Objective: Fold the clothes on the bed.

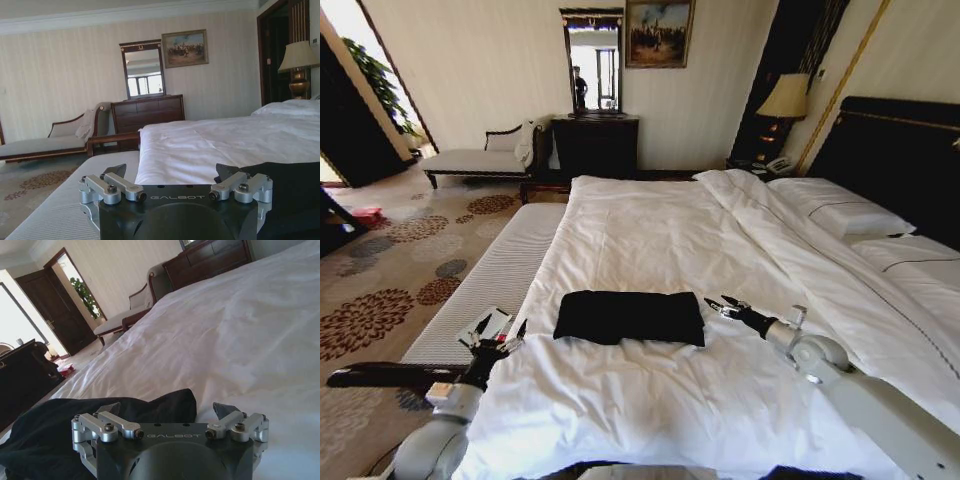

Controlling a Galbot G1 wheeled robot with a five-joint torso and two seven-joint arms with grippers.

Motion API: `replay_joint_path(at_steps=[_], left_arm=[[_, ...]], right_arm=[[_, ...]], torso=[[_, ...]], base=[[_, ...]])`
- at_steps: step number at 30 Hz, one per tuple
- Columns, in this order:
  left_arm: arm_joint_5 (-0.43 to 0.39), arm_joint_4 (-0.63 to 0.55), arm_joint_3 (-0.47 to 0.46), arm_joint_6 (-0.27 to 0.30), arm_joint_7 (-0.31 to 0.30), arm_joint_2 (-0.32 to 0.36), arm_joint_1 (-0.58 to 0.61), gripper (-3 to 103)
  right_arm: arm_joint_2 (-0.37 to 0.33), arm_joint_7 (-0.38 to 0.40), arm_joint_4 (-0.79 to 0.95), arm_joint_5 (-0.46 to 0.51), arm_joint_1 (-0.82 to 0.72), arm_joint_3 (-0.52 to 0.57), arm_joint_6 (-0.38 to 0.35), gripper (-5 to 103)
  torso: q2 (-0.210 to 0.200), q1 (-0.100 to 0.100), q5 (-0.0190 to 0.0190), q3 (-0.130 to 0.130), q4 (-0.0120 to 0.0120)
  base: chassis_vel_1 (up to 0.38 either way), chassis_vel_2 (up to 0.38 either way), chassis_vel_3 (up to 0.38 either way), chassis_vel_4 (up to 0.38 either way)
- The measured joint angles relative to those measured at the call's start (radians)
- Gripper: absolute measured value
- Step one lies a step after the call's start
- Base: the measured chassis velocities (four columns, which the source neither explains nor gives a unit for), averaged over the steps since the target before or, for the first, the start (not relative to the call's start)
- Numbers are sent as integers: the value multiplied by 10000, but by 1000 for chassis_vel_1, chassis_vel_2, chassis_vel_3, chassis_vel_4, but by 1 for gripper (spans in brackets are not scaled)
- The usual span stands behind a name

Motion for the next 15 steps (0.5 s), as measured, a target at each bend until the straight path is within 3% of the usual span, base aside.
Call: replay_joint_path(at_steps=[4, 15], left_arm=[[-6, 0, 5, -1, 1, -3, -10, 100], [-33, 3, 46, -1, 0, 0, -53, 100]], right_arm=[[-252, 32, -216, 106, 240, -350, -594, 100], [-420, 54, -1094, 298, 1751, -2178, -1191, 100]], torso=[[-1, 1, -1, 1, -4], [0, 1, 2, 1, 2]], base=[[0, 0, 0, 0], [0, 0, 0, 0]])
